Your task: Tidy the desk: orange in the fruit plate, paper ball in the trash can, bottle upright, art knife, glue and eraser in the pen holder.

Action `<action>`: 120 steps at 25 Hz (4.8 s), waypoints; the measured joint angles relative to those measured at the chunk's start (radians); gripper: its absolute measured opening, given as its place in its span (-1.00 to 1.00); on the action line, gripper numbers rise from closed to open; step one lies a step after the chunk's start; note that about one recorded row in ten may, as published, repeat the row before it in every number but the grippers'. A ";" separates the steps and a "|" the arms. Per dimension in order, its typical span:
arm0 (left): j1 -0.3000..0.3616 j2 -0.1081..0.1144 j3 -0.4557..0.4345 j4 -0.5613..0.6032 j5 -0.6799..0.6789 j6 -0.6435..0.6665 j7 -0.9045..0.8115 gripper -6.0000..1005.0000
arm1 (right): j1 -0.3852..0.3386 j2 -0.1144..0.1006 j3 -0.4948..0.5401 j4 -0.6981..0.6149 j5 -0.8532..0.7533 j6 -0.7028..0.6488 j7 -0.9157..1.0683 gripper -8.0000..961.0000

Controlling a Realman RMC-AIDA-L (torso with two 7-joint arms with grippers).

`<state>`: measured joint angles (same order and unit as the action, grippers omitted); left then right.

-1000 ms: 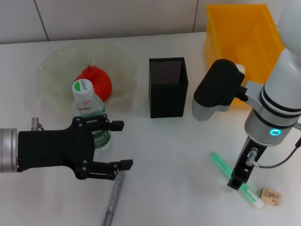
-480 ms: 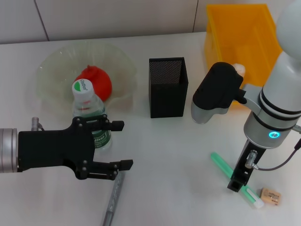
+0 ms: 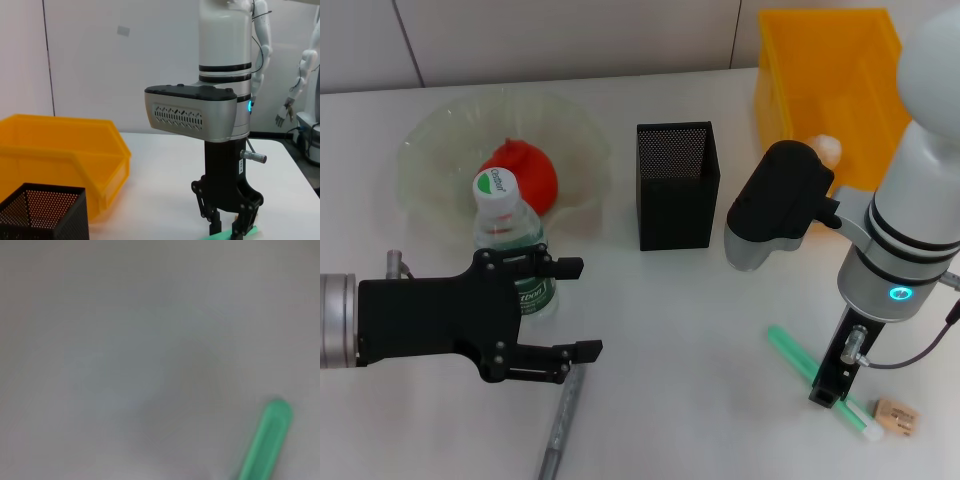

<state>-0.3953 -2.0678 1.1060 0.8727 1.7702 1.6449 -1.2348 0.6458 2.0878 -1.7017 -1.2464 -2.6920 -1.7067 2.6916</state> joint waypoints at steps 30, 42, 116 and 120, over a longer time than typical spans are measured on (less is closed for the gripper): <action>0.005 0.000 0.000 0.000 0.000 0.006 0.000 0.72 | -0.017 -0.007 0.119 -0.262 -0.025 -0.019 0.008 -0.63; -0.004 -0.003 0.002 0.000 0.000 -0.001 0.003 0.72 | -0.034 -0.007 0.188 -0.562 -0.222 0.003 -0.042 -0.63; -0.019 -0.006 0.011 -0.121 -0.158 -0.006 0.086 0.72 | -0.158 -0.003 -0.024 -0.294 -0.230 0.884 -1.539 -0.63; -0.015 -0.006 0.011 -0.131 -0.159 -0.005 0.100 0.72 | -0.178 -0.002 -0.053 -0.292 -0.230 0.881 -1.541 -0.63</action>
<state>-0.4101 -2.0739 1.1168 0.7420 1.6112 1.6395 -1.1344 0.4674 2.0858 -1.7546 -1.5389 -2.9223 -0.8257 1.1509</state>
